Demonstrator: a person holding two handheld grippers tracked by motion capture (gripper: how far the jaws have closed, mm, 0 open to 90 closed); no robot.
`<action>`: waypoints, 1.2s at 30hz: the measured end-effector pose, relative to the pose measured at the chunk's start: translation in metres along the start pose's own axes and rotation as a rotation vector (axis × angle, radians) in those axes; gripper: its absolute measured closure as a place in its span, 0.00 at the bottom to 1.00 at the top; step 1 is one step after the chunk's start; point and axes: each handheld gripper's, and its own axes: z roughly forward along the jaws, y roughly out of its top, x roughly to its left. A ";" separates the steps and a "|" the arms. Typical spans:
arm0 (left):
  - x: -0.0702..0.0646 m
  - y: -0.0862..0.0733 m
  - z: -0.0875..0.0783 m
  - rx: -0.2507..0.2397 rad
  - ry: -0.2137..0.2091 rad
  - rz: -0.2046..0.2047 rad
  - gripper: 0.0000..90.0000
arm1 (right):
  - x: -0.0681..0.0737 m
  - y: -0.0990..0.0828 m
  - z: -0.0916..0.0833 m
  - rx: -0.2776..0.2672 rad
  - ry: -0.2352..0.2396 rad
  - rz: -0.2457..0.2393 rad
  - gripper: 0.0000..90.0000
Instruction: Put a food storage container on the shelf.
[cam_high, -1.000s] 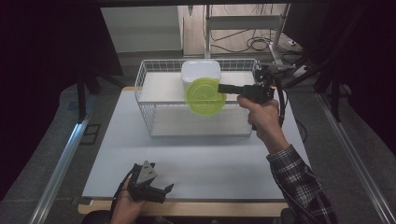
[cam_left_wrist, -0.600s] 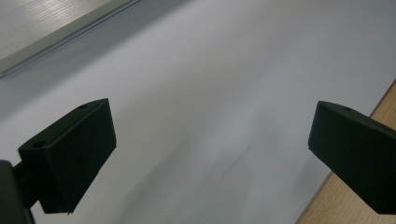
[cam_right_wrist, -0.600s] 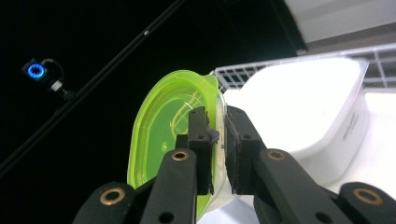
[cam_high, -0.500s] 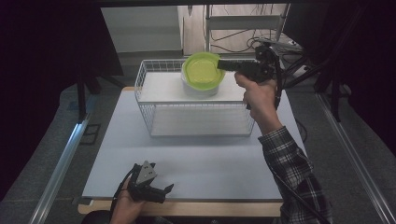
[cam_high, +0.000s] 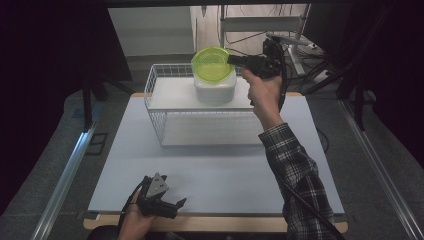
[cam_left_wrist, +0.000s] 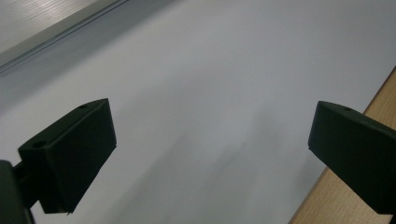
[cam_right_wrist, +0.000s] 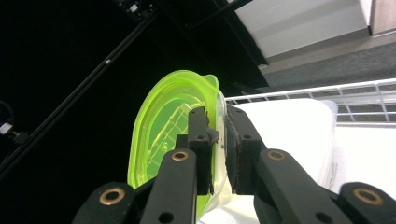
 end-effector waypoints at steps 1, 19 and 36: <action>0.000 0.000 0.000 0.001 -0.001 0.000 0.01 | -0.001 0.000 0.001 -0.003 -0.006 0.001 0.91; -0.002 0.000 0.002 0.021 -0.010 0.020 0.01 | -0.006 0.000 0.016 -0.030 -0.081 0.003 0.80; -0.003 0.000 0.003 0.026 -0.013 0.029 0.01 | -0.020 0.001 0.022 -0.001 -0.025 0.022 0.47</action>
